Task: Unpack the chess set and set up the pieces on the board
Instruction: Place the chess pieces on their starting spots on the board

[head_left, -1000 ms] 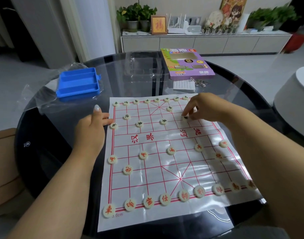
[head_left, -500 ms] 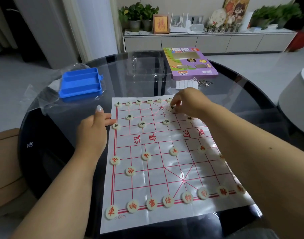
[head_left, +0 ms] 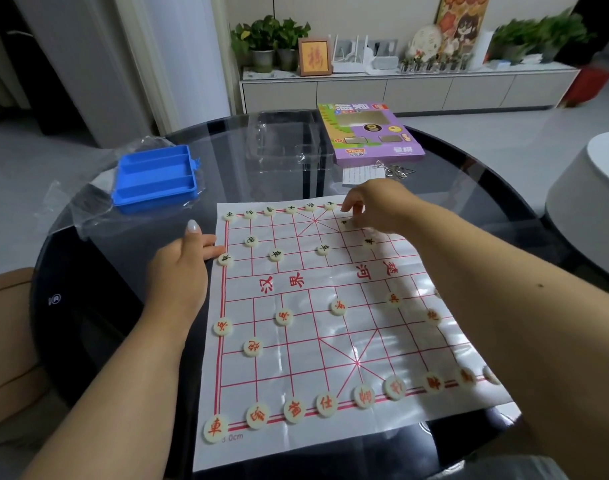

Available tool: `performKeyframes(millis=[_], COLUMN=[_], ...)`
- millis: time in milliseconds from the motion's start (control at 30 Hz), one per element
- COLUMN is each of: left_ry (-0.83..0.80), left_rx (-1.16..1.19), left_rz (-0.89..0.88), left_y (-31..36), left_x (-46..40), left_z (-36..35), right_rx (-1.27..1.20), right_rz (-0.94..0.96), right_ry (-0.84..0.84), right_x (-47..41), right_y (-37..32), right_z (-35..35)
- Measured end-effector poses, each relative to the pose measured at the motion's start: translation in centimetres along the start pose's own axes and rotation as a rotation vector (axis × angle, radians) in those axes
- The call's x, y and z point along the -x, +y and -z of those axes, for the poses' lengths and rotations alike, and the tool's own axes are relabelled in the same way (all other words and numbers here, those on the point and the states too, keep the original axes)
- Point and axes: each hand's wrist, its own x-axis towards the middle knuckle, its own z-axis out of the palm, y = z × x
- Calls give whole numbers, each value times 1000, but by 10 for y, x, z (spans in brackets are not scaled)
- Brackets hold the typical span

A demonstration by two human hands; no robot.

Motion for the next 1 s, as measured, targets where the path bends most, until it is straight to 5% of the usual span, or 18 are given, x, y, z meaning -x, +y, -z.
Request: performKeyframes(millis=[1000], left_ry=[-5], left_rx=[-19], left_rz=[-51], left_y=[-5], left_x=[1], left_z=[-1], right_rx=[-62], right_rz=[-99], right_ry=[-107], right_x=[53], right_y=[62], right_z=[13])
